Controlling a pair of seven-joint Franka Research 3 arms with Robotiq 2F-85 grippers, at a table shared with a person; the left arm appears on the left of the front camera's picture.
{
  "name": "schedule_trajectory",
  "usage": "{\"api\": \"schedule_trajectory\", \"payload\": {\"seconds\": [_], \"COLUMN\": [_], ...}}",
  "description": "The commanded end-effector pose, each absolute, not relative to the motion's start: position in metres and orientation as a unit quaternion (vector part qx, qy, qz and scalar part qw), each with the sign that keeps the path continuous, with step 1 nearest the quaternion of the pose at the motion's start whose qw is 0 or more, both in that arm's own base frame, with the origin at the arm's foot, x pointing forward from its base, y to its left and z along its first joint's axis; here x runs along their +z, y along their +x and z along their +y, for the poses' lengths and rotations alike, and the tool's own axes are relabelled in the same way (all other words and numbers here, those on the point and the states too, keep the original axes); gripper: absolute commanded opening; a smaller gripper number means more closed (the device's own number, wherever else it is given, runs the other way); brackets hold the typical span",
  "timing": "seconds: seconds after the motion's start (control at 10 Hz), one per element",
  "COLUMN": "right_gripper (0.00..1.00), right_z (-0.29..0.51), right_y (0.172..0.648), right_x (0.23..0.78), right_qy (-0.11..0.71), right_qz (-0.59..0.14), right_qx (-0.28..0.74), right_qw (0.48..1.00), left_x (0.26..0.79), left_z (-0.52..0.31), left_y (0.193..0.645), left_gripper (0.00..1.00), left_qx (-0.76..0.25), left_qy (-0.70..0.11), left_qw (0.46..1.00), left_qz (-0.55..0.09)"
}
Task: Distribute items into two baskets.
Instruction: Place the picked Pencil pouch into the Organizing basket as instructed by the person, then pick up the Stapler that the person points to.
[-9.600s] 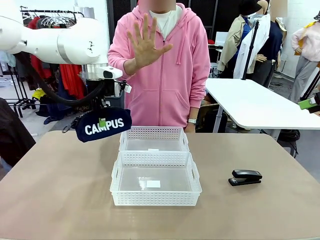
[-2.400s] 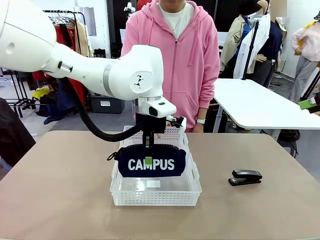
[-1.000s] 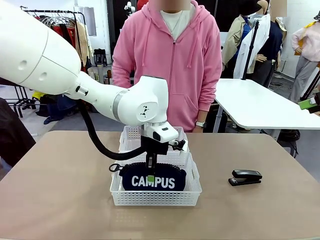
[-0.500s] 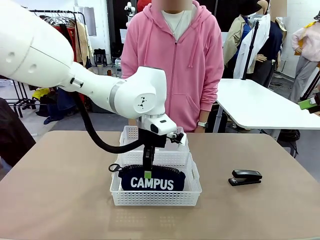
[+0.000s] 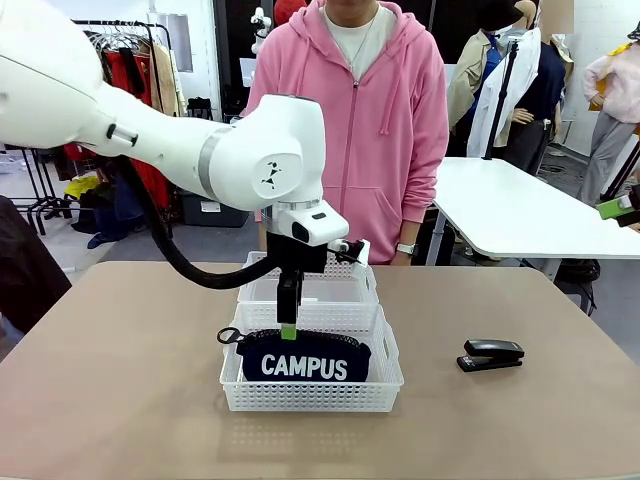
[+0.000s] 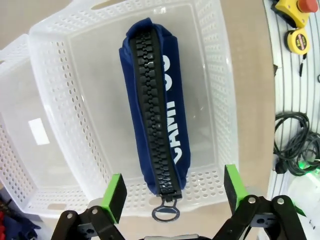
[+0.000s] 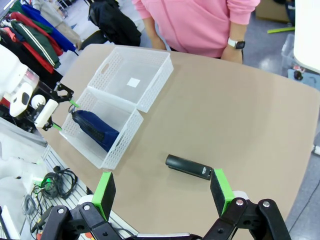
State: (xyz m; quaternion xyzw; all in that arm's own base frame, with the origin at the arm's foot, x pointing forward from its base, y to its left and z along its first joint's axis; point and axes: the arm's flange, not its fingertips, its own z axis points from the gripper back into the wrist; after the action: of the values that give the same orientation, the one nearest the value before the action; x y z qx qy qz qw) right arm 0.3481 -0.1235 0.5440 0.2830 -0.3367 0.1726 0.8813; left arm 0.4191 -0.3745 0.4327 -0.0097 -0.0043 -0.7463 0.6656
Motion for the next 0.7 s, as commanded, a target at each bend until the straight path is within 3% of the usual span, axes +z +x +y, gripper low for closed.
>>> {"api": "schedule_trajectory", "payload": {"seconds": [0.0, 0.6], "right_gripper": [1.0, 1.0], "right_z": [-0.123, -0.123], "right_y": [0.349, 0.349], "right_x": [0.545, 0.545], "right_qy": [0.294, 0.294], "right_qz": [-0.347, -0.347], "right_qx": [0.177, 0.177], "right_qw": [0.873, 0.873], "left_x": [0.434, 0.437], "left_z": [-0.357, -0.371], "left_y": [0.41, 0.415], "left_gripper": [1.0, 1.0], "left_qx": [-0.749, -0.745], "left_qy": [-0.02, -0.011], "left_qw": [0.662, 0.667], "left_qz": [-0.022, -0.009]}}
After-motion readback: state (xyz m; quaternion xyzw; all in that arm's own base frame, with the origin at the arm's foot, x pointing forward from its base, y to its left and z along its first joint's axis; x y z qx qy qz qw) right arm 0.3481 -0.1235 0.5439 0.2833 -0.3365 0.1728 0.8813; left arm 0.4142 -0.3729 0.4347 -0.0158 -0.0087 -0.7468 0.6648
